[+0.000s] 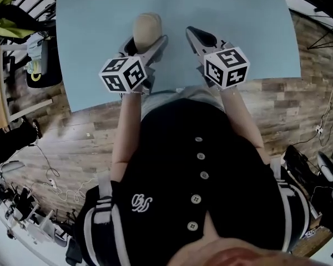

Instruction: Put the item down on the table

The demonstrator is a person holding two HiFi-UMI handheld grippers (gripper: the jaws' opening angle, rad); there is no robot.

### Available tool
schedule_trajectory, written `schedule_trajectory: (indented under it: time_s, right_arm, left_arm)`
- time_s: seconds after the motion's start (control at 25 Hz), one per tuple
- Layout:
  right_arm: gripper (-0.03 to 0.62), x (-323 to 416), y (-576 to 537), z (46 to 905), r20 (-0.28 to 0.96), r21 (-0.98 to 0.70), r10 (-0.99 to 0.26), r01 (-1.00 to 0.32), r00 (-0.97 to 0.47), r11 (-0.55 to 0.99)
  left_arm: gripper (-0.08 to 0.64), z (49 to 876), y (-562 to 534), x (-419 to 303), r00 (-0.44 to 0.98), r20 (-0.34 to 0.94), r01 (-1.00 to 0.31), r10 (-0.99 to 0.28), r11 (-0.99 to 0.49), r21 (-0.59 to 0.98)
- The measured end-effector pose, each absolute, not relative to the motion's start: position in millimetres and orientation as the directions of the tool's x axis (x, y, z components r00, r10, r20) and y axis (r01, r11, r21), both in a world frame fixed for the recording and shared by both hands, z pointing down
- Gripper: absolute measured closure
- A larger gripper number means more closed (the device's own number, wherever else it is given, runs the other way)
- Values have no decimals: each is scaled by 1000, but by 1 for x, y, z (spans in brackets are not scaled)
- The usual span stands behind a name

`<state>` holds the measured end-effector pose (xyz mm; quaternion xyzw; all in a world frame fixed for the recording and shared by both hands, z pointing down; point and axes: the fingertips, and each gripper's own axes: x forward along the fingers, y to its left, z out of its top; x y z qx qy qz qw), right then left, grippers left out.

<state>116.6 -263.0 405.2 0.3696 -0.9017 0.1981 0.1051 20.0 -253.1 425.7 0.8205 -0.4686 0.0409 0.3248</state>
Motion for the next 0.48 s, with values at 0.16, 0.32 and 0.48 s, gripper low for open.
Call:
schedule_trajectory:
  time_s: [0.16, 0.32, 0.48]
  right_arm:
    - [581, 120, -261, 406, 335, -290, -617, -701, -712, 652]
    - [581, 125, -261, 411, 333, -300, -626, -708, -705, 639]
    - [581, 132, -262, 414, 330, -291, -659, -737, -676, 610]
  left_arm:
    - [147, 426, -251, 22, 547, 407, -816, -731, -358, 454]
    - [147, 424, -256, 26, 537, 415, -829, -734, -369, 420]
    - [147, 426, -257, 32, 555, 426, -823, -714, -396, 408]
